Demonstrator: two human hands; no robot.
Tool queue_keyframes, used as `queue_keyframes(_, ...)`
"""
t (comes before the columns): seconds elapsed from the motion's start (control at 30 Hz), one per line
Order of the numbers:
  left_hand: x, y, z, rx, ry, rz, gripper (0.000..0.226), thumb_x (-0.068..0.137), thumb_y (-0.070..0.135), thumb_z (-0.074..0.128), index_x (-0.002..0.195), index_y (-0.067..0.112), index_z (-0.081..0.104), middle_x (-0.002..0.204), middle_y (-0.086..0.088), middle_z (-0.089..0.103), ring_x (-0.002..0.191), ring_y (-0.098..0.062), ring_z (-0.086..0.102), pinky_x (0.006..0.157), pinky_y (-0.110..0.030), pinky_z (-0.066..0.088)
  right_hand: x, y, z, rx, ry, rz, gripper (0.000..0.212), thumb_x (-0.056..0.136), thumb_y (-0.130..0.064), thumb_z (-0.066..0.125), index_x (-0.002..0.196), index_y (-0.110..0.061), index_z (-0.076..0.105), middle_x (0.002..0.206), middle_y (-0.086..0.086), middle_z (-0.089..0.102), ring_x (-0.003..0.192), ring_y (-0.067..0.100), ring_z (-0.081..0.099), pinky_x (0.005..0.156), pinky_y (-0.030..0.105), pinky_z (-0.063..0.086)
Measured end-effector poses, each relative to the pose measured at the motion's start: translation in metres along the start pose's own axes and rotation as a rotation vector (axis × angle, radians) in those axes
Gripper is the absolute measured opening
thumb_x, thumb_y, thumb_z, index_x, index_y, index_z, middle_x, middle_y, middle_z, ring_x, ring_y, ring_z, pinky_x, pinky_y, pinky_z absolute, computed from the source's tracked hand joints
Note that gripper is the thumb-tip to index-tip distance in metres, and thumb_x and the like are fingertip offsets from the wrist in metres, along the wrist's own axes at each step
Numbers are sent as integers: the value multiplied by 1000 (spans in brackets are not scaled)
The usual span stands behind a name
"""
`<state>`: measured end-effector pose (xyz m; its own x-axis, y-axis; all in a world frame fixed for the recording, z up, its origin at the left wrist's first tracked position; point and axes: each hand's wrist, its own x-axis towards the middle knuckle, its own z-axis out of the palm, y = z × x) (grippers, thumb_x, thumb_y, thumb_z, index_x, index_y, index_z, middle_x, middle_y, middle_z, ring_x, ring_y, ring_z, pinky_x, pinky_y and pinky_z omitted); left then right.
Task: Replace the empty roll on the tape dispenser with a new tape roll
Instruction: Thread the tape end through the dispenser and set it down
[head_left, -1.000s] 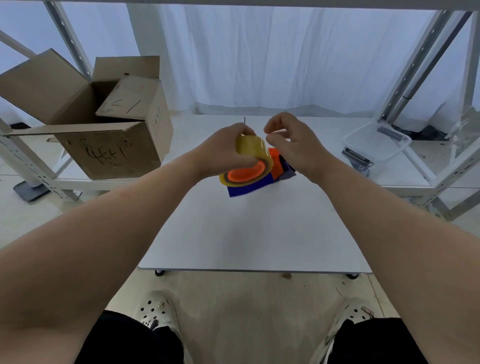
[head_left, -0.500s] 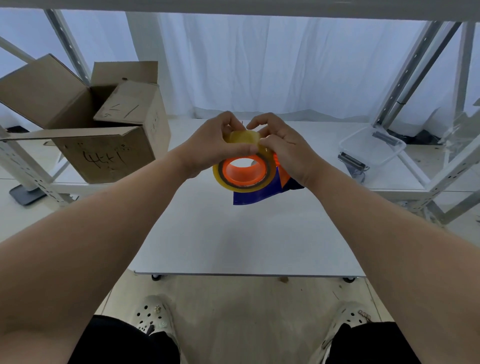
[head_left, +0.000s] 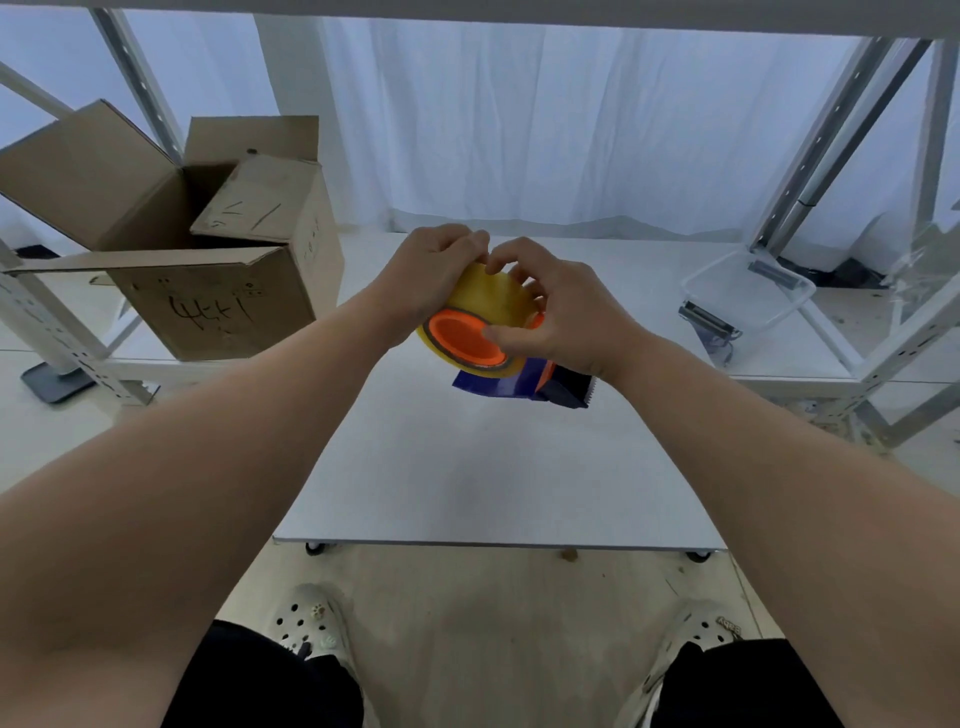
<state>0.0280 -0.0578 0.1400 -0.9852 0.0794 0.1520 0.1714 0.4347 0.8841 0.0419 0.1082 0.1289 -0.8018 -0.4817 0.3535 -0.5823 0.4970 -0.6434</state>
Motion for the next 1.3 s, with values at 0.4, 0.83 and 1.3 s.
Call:
queue_keyframes(0.4, -5, -5, 2, -152, -14, -192, 24, 93, 34, 47, 77, 19, 57, 77, -3, 59, 71, -19, 57, 69, -31, 46, -2, 4, 7, -96, 106, -54, 37, 66, -36, 77, 84, -21, 49, 75, -7, 52, 68, 13, 49, 60, 23, 40)
queue_keyframes(0.83, -5, -9, 6, -125, 14, -226, 26, 91, 29, 42, 80, 11, 57, 76, -6, 58, 73, -21, 55, 66, -31, 45, -2, 5, 11, -68, 73, -40, 53, 70, -36, 78, 116, -24, 55, 99, -7, 61, 91, 19, 61, 80, 32, 54)
queue_keyframes(1.3, -3, -8, 8, -133, 59, -248, 25, 91, 29, 42, 81, 11, 57, 76, -7, 57, 69, -20, 54, 62, -28, 44, 0, 11, 13, -86, 89, -28, 34, 67, -37, 76, 85, -20, 54, 74, -5, 55, 67, 13, 50, 61, 24, 42)
